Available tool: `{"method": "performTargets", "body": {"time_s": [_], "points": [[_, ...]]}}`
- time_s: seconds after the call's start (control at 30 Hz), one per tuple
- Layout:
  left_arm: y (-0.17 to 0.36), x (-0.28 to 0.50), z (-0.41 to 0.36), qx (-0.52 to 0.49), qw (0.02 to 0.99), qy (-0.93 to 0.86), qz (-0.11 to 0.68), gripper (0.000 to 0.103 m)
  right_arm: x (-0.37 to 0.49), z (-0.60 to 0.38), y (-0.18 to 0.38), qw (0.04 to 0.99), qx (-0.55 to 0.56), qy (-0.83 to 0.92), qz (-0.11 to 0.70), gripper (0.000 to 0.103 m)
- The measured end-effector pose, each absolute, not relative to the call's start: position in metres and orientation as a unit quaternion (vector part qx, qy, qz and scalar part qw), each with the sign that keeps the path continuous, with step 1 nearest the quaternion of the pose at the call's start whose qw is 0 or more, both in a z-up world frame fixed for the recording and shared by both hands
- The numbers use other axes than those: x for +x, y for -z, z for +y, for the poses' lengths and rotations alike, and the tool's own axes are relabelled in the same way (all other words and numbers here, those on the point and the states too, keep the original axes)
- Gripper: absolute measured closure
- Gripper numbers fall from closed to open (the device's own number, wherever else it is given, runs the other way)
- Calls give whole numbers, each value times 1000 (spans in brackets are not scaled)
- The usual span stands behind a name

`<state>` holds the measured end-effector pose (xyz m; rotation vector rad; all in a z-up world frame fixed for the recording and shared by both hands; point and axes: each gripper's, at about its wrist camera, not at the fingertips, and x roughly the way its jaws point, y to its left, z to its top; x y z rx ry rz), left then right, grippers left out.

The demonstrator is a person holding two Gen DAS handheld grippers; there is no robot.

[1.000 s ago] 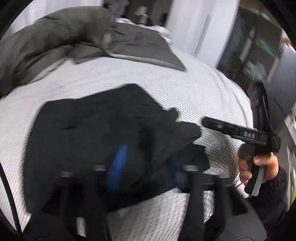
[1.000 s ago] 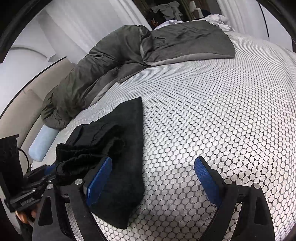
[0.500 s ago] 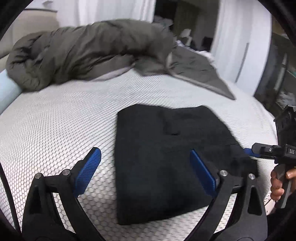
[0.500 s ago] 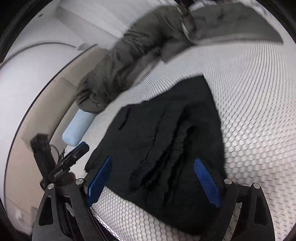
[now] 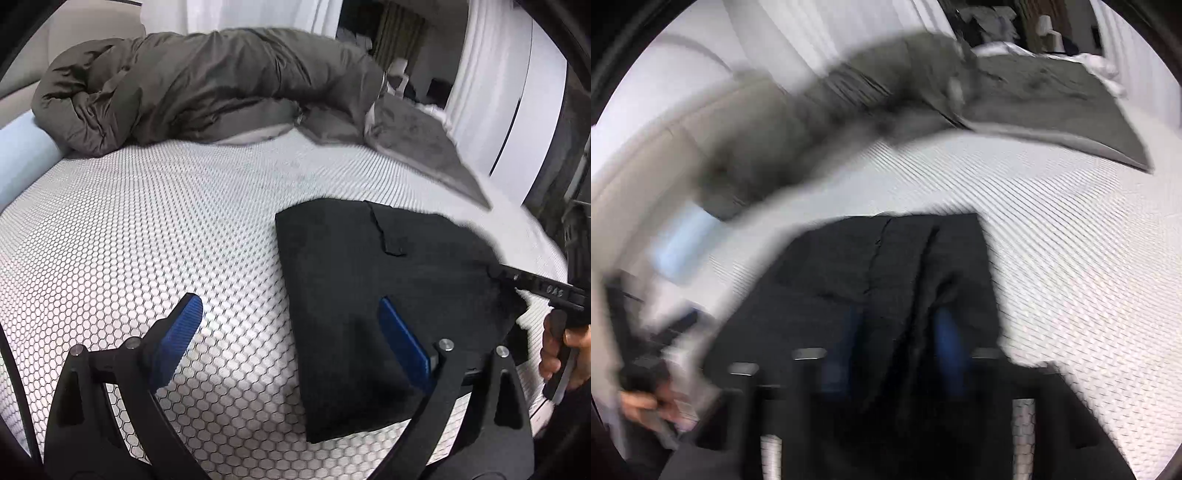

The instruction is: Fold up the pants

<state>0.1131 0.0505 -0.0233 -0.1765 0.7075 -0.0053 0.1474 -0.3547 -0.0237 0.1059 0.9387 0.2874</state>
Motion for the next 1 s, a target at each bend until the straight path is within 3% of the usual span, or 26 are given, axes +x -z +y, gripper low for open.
{"method": "performTargets", "body": {"time_s": [0.1, 0.27, 0.57, 0.63, 0.7, 0.77, 0.87, 1.0], "points": [[33, 117, 43, -60, 926, 3, 373, 8, 145, -377, 37, 867, 71, -124, 477, 36], [45, 111, 24, 39, 921, -1, 389, 7, 109, -411, 13, 868, 151, -194, 432, 36], [47, 117, 25, 19, 918, -9, 396, 7, 114, -388, 37, 801, 210, -291, 479, 37], [46, 115, 23, 16, 918, -11, 396, 7, 125, -379, 47, 799, 213, -284, 486, 51], [44, 113, 22, 13, 918, -13, 396, 7, 131, -373, 49, 808, 194, -269, 487, 87], [43, 112, 23, 8, 919, -13, 395, 7, 127, -371, 40, 822, 178, -261, 473, 93], [41, 110, 21, 6, 919, -12, 395, 7, 108, -372, 11, 843, 166, -269, 435, 94], [40, 109, 16, 20, 920, -12, 392, 7, 97, -367, 23, 846, 100, -237, 468, 91]]}}
